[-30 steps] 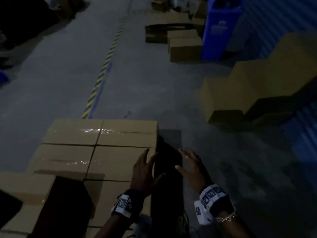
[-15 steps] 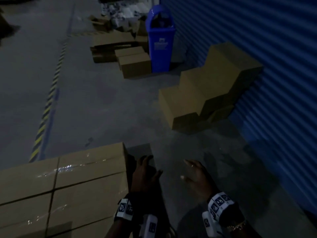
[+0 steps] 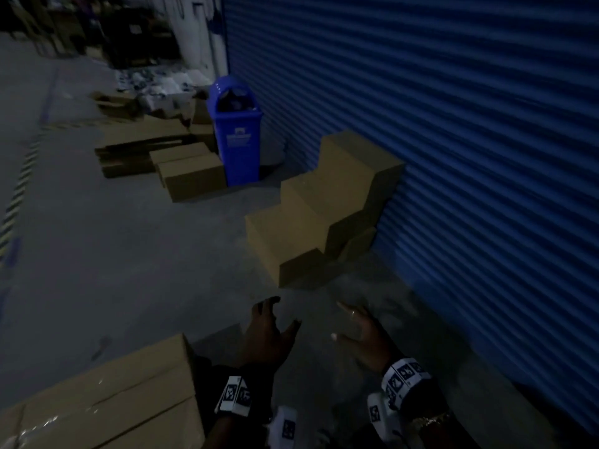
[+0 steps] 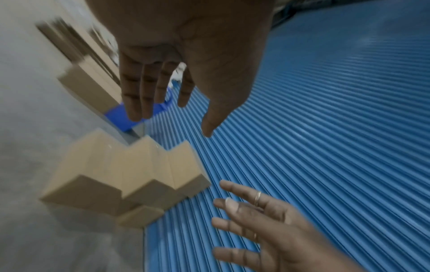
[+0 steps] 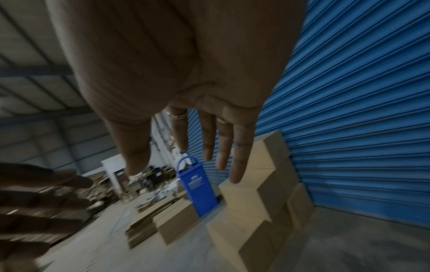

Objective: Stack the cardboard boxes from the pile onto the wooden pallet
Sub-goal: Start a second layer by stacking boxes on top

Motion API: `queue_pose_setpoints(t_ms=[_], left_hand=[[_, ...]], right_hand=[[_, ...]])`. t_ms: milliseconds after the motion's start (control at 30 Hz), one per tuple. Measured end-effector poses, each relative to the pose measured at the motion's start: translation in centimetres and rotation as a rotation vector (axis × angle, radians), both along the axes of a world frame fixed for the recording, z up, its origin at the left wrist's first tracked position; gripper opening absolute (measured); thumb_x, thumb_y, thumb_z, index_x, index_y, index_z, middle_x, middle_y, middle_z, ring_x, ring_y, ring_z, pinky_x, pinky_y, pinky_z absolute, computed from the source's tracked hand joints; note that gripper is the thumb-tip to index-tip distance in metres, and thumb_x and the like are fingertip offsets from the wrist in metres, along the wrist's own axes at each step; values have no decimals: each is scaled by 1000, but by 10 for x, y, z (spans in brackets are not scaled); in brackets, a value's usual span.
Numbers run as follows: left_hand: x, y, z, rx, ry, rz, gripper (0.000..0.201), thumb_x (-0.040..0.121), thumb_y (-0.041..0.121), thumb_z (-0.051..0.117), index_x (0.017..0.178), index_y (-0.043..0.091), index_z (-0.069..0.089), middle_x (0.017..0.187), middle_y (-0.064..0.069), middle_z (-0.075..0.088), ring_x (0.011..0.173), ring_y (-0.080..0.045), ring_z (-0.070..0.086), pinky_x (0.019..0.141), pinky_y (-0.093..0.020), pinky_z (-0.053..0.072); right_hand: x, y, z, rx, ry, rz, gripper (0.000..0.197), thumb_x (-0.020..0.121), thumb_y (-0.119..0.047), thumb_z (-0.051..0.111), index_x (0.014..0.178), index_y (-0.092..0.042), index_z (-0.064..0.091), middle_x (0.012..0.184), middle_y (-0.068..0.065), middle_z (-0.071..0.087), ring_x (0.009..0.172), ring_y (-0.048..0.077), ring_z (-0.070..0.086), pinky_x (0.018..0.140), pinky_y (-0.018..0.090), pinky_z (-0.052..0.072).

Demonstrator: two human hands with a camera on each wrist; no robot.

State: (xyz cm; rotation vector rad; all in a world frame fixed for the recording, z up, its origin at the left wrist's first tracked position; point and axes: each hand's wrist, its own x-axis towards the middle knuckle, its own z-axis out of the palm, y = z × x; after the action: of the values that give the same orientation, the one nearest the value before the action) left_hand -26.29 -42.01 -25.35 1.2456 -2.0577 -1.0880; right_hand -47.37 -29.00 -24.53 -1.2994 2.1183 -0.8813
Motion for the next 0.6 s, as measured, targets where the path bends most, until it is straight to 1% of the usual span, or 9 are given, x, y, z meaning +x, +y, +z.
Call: queue_pose_setpoints(t_ms=[33,100,133,233,333,433,500,567,600], left_hand=[[-13,-3,1,-1,4,-16,65,86,46,75,140,21,48,141,-6,45,109,-24,63,85,-44,56],[-46,-10,0,16,-7,-64,68,86,46,75,142,21,46,141,-5,46,108,-21,63,86,-37,55],[-64,-13,-1,24,-20,-98,69,86,48,74,143,22,45,142,-2,45,108,-19,62,85,-33,53],[-124,-32,-6,1,-70,-190,71,88,53,70,146,25,40,146,2,42,109,-14,62,86,-26,52],[-189,-59,-9,0,-138,-233,72,88,54,69,147,27,40,147,3,42,111,-12,62,84,-20,48],[-252,-90,-3,18,-201,-256,71,88,54,68,148,27,38,147,3,42,112,-13,61,85,-20,47],[-290,-112,6,34,-204,-250,72,88,50,71,147,24,40,146,1,44,116,-17,59,88,-23,48],[-324,-138,16,5,-193,-230,72,87,48,73,146,21,43,144,-3,48,115,-19,59,88,-25,49],[-340,-150,22,-7,-191,-217,71,87,48,74,146,22,44,144,-3,48,113,-19,59,87,-27,50]], right_hand=[[-10,2,-1,4,-20,-20,70,82,-40,80,144,-36,47,147,-14,42,134,1,36,106,1,21],[-34,5,-10,-5,-96,-68,70,78,-50,80,140,-46,47,144,-19,46,134,0,42,117,25,34],[-49,7,-17,-15,-140,-97,69,76,-54,79,137,-50,48,142,-21,49,132,0,45,116,34,39],[-101,1,-32,-13,-210,-157,70,71,-61,81,133,-55,49,138,-25,52,131,1,48,113,41,43],[-163,-13,-46,-59,-221,-239,69,67,-59,80,131,-51,54,137,-19,56,128,4,52,110,41,45],[-227,-38,-49,-62,-232,-259,70,69,-60,78,132,-48,51,138,-16,56,129,5,51,113,37,42],[-262,-62,-35,-70,-254,-239,61,80,-48,79,133,-42,50,135,-15,56,127,5,51,110,25,39],[-294,-91,-16,-82,-317,-190,42,90,-28,75,125,-37,53,120,-16,59,116,1,54,96,6,37],[-310,-105,-9,-90,-339,-156,37,93,-19,72,121,-34,54,113,-20,58,109,-6,56,89,0,36]])
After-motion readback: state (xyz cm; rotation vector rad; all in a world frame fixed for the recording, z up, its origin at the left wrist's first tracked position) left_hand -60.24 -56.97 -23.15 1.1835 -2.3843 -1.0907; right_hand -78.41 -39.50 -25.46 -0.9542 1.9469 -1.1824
